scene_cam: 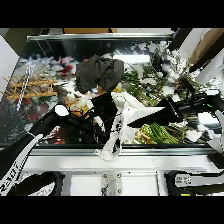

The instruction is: Fold the clothes and pants, and hang the long-sleeved shirts on hangers.

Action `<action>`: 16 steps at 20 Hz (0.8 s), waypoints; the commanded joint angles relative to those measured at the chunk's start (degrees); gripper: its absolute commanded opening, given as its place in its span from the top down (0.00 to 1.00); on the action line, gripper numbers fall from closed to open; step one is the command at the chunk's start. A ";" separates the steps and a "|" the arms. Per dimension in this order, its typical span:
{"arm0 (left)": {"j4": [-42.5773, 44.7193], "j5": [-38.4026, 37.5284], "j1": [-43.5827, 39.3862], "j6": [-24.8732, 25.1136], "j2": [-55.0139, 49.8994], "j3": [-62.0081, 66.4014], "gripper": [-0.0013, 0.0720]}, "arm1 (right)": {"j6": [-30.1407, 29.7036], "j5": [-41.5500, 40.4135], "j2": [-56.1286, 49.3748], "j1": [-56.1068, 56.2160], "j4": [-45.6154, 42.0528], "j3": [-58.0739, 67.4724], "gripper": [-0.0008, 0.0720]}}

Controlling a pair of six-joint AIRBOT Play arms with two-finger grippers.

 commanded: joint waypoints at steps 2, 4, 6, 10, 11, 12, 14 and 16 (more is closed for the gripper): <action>-0.02 0.00 -0.04 0.00 0.00 0.07 0.97 | 0.13 -0.02 -0.04 0.07 0.00 -0.04 0.96; -0.02 0.02 -0.04 0.02 0.00 0.07 0.97 | 0.20 0.02 -0.02 0.07 -0.02 -0.04 0.96; -0.02 0.02 -0.04 0.02 0.00 0.07 0.97 | 0.26 -0.74 -0.02 0.07 -0.04 -0.04 0.96; -0.02 0.22 -0.04 0.02 0.00 0.07 0.97 | 4.28 -2.80 -0.07 0.07 -0.04 -0.20 0.96; 0.00 0.17 -0.04 0.02 0.00 0.07 0.97 | 3.89 -2.82 -0.07 0.07 -0.02 -0.20 0.97; 0.02 0.17 -0.04 0.02 0.00 0.07 0.97 | 3.80 -2.82 -0.07 0.07 -0.02 -0.20 0.97; 0.02 0.17 -0.02 0.02 0.00 0.07 0.96 | 3.80 -2.82 -0.07 0.07 -0.02 -0.20 0.97; 0.00 0.22 -0.02 -0.04 0.00 0.07 0.43 | 3.82 -2.80 -0.07 0.07 -0.02 -0.20 0.97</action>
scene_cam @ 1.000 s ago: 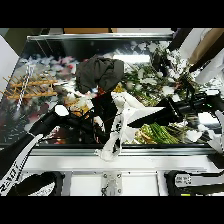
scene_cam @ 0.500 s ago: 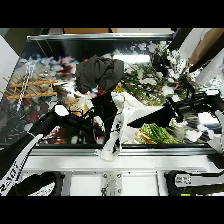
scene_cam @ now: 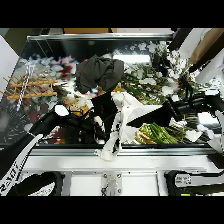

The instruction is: Fold the clothes and pants, and hang the long-sleeved shirts on hangers.

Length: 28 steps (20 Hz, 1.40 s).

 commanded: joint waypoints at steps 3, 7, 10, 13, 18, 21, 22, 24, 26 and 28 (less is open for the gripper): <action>1.84 -0.24 0.04 -0.76 0.02 0.00 0.35 | -0.22 -0.02 0.00 -0.04 0.07 0.04 0.97; 1.86 0.55 0.98 -5.35 0.04 0.46 0.34 | -0.20 -0.02 0.02 -0.04 0.07 0.04 0.97; 1.86 0.55 4.35 -10.34 0.04 2.23 0.35 | -0.17 -0.02 0.04 -0.04 0.04 0.04 0.97; 1.90 -0.15 6.91 -10.67 0.04 2.64 0.35 | -0.17 -0.04 0.04 -0.04 0.04 0.04 0.97; 1.79 -0.24 10.47 -14.14 1.57 2.67 0.35 | -0.17 -0.04 0.13 -0.04 0.07 0.04 0.97; 1.95 2.80 15.63 -20.13 6.95 2.64 0.35 | -0.17 -0.13 1.03 -0.04 0.09 0.07 0.97; 2.03 3.74 17.35 -21.92 9.25 2.64 0.35 | -0.15 -0.13 1.68 -0.07 0.09 0.07 0.97; 5.60 5.16 19.89 -26.49 14.19 2.64 0.35 | -0.13 -0.17 3.56 -0.07 0.39 0.07 0.97; 15.34 5.68 19.61 -37.83 18.67 2.49 0.35 | 0.04 -0.20 5.62 -0.52 4.35 0.07 0.97; 21.33 6.16 17.75 -50.90 22.38 0.00 0.35 | 0.09 -0.70 7.56 -1.11 9.81 0.07 0.97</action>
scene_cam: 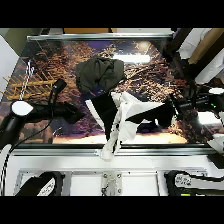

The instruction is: Fold the clothes and pants, and hang the long-sleeved shirts on hangers.

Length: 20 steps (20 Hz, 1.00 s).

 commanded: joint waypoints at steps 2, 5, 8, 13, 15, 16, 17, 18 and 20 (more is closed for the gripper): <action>8.92 2.12 -3.10 -26.86 8.46 -7.19 0.34 | 0.63 -3.93 4.70 -0.55 8.94 0.04 0.97; 4.55 7.21 -9.90 -37.79 10.54 -16.15 0.03 | 3.26 -9.20 7.74 -0.52 9.25 0.04 0.97; 3.45 15.43 -18.21 -50.07 9.14 -21.55 0.05 | 4.85 -12.17 10.19 -0.52 9.40 0.04 0.97; 0.09 23.37 -25.00 -64.46 0.48 -22.32 0.05 | 5.35 -14.91 13.35 -0.52 9.40 0.04 0.97; -7.48 25.59 -26.73 -59.98 -3.10 -21.07 0.05 | 5.35 -14.91 13.55 -0.52 9.40 0.04 0.97; -11.89 25.68 -27.78 -54.99 -4.63 -20.11 0.05 | 5.35 -14.93 13.51 -0.52 9.38 0.04 0.97; -15.61 25.59 -28.48 -51.17 -5.84 -19.15 0.05 | 5.35 -15.04 13.51 -0.52 9.40 0.04 0.97; -18.82 25.44 -29.20 -47.76 -6.88 -18.08 0.05 | 5.38 -15.02 13.51 -0.52 9.38 0.04 0.97; -20.76 25.53 -29.97 -45.20 -8.11 -16.22 0.05 | 5.40 -14.97 13.53 -0.52 9.38 0.04 0.97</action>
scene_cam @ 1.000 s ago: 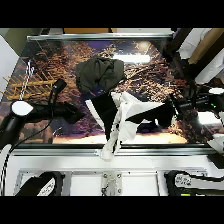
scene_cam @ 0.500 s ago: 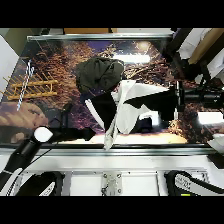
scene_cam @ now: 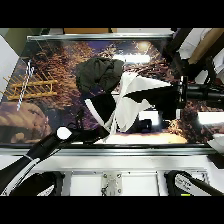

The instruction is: Fold the clothes and pants, and hang the long-sleeved shirts on hangers.

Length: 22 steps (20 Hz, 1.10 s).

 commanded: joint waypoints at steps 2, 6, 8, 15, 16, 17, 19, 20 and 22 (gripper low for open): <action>-7.28 1.73 -1.70 6.38 -2.97 3.21 0.05 | 0.15 -0.31 0.17 -0.04 0.04 0.04 0.97; -7.45 3.06 -1.73 6.19 -5.11 3.15 0.05 | 2.12 -0.11 0.20 -0.04 0.04 0.04 0.97; -8.59 2.58 -1.73 6.23 -7.13 3.15 0.06 | 3.04 -0.15 0.46 -0.02 0.07 0.04 0.97; -3.98 -1.86 12.15 7.87 -3.06 3.17 0.97 | 8.28 3.10 3.41 -0.02 -0.15 0.04 0.97; -2.21 -3.52 15.76 7.85 -1.42 3.19 0.97 | 8.94 4.74 3.61 0.04 -0.11 0.04 0.97; -1.03 -5.55 19.45 7.87 0.00 3.19 0.97 | 9.44 5.86 3.76 0.22 -0.22 0.04 0.97; 1.05 -8.83 25.07 7.93 1.57 3.19 0.97 | 10.58 7.98 4.15 0.87 -0.37 0.02 0.97; 2.47 -10.10 27.23 7.93 2.03 3.21 0.97 | 10.88 8.94 4.35 1.33 -0.39 0.02 0.97; 3.96 -11.61 30.34 8.02 2.40 3.34 0.97 | 11.69 9.97 4.55 2.21 -0.90 0.02 0.97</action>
